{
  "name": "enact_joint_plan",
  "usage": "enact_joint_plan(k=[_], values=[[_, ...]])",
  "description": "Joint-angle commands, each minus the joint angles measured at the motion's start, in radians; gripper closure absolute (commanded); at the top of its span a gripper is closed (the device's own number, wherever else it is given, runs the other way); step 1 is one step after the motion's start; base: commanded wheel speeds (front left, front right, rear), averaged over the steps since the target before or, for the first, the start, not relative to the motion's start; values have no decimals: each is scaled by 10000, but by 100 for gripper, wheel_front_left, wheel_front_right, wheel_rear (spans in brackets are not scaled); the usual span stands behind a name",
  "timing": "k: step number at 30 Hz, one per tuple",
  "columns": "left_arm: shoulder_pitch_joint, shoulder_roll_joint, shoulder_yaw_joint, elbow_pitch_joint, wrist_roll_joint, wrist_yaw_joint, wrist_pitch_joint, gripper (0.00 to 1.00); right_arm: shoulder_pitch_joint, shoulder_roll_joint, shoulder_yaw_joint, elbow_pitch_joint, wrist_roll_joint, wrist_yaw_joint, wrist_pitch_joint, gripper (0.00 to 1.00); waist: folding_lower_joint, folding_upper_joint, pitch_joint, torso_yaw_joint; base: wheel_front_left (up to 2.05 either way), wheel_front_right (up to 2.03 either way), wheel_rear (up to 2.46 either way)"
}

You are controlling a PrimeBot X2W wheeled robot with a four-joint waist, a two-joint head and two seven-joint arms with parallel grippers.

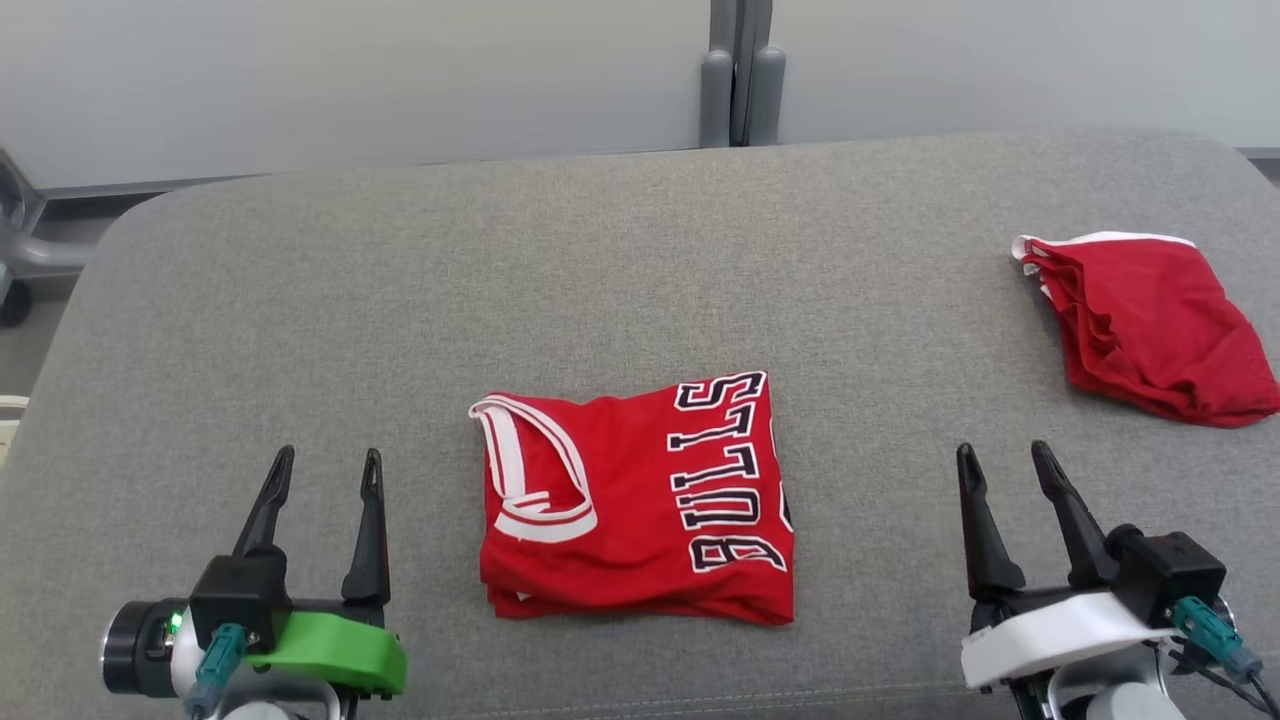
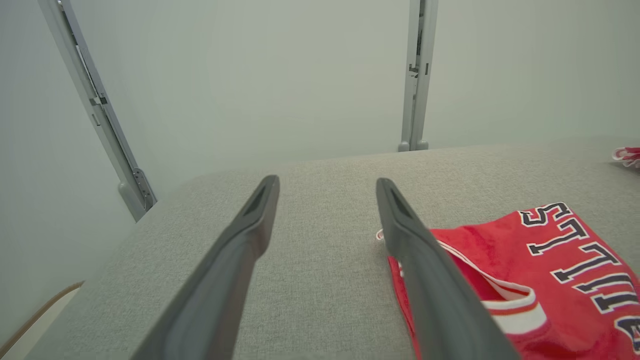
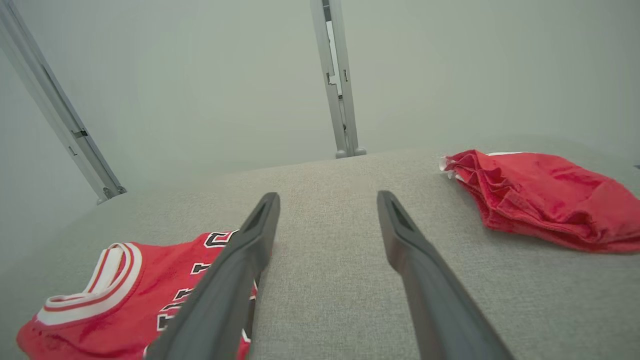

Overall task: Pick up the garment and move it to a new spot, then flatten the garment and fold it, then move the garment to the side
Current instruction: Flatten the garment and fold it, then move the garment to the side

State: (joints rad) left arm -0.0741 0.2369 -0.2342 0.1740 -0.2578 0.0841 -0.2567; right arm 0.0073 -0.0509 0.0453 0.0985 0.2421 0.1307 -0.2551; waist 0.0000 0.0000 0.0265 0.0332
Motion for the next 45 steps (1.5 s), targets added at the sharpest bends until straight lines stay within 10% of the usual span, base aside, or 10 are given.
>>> enact_joint_plan(k=[1, 26, 45], values=[[212, 94, -29, -41, -14, 67, 6, 0, 254, -25, -95, -134, -51, -3, 69, 0, 0, 0, -143, 5, 0, 0, 0], [259, 171, -240, -296, -140, 245, 227, 0, 575, -10, -273, -347, 33, -3, 635, 0, 0, 0, -142, 277, 0, 0, 0], [-937, -422, -749, 71, -161, -236, -10, 0, -2161, -1327, 2077, 3293, 1594, -3, 1835, 0, 0, 0, 1499, 2033, 0, 0, 0]])
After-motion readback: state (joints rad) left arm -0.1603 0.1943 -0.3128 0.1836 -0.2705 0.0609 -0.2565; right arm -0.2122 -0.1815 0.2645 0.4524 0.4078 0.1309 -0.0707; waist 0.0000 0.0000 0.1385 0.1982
